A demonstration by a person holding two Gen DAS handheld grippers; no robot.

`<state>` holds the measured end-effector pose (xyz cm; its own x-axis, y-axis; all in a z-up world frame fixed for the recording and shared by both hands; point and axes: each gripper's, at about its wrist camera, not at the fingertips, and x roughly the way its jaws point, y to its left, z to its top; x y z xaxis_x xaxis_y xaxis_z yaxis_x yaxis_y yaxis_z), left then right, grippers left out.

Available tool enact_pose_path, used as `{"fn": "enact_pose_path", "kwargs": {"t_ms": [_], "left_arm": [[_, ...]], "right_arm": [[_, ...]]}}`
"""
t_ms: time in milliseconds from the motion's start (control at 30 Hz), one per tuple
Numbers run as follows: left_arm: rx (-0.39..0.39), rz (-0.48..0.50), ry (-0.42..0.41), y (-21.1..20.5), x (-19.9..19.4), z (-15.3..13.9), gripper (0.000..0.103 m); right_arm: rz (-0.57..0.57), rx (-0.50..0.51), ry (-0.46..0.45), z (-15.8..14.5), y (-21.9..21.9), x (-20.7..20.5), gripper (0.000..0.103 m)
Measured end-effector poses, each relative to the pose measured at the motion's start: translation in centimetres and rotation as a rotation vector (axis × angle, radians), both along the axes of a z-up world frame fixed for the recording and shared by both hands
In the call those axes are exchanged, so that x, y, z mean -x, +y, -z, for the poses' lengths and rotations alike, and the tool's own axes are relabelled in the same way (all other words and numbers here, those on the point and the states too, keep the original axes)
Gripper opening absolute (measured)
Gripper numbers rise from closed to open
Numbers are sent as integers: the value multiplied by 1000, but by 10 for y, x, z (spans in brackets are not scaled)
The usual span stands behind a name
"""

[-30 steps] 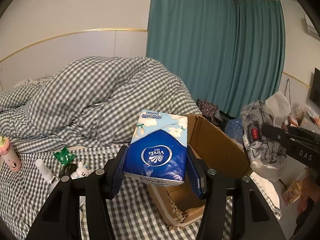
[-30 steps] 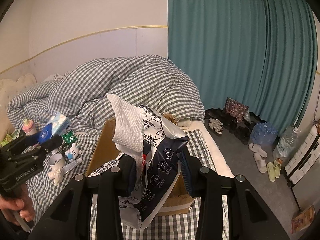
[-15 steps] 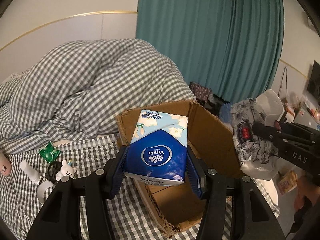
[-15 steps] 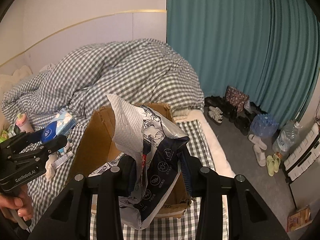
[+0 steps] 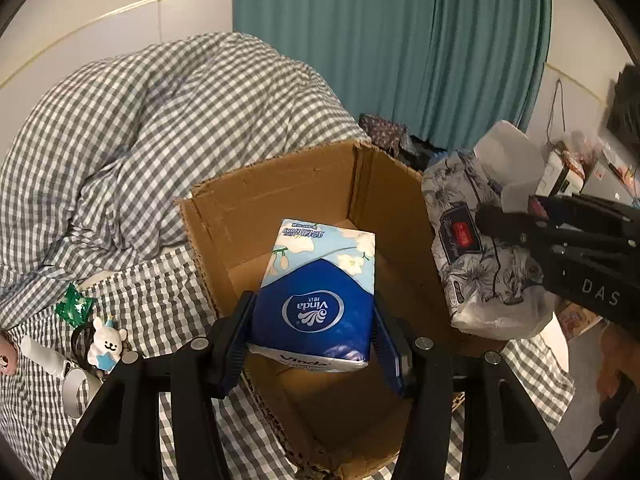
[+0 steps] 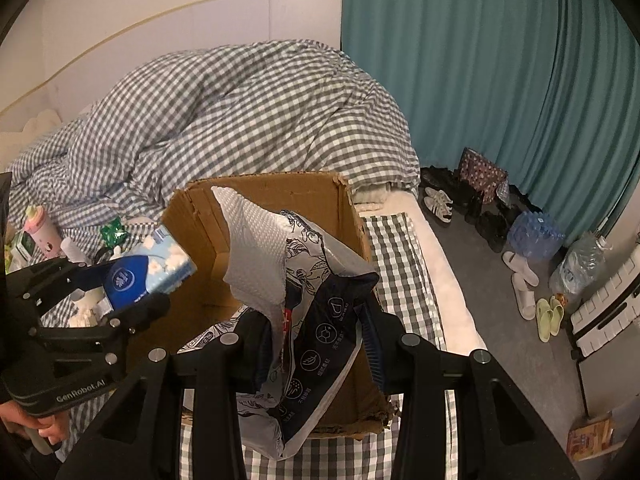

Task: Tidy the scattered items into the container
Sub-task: 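Carry the tissue pack with the left gripper while the right carries the wipe pack toward the box, then open both grippers over the cardboard box, dropping the tissue and wipe packs inside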

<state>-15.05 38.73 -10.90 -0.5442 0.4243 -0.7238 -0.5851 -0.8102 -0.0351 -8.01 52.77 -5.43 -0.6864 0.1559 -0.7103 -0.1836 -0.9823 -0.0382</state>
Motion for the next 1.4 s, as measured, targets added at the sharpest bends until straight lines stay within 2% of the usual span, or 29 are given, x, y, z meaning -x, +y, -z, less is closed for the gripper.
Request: {"fn": "enact_pose_path", "kwargs": {"t_ms": [167, 233, 267, 300, 333, 500, 533, 667, 733, 900, 1000, 1400], "left_arm": [[4, 2, -2, 1, 3, 0, 58], [3, 3, 3, 0, 4, -2, 63], [-1, 6, 7, 0, 3, -4, 66], [-4, 9, 14, -1, 3, -6, 75], [-8, 10, 29, -1, 1, -8, 80], [-26, -3, 60, -5, -1, -17, 81], [-31, -7, 62, -7, -1, -18, 82], [-44, -29, 67, -15, 2, -22, 82], [-58, -41, 67, -21, 3, -24, 83], [-103, -81, 73, -38, 3, -31, 87], [-119, -94, 76, -48, 3, -36, 87], [-151, -129, 111, -83, -8, -61, 88]], "right_arm": [[-2, -7, -8, 2, -1, 5, 40], [-1, -11, -6, 2, -2, 7, 41], [0, -13, -4, 2, -3, 8, 41], [0, -13, -4, 1, -4, 8, 42], [-2, -14, -4, 2, -5, 9, 42], [-4, -21, -7, 3, -8, 12, 44], [-3, -26, -7, 3, -9, 12, 49], [5, -33, -4, 3, -11, 13, 57], [11, -38, 9, 0, -11, 12, 69], [20, -38, 57, -13, -10, 7, 81], [18, -32, 85, -23, -13, 3, 84], [6, -43, 151, -51, -38, -8, 86]]}}
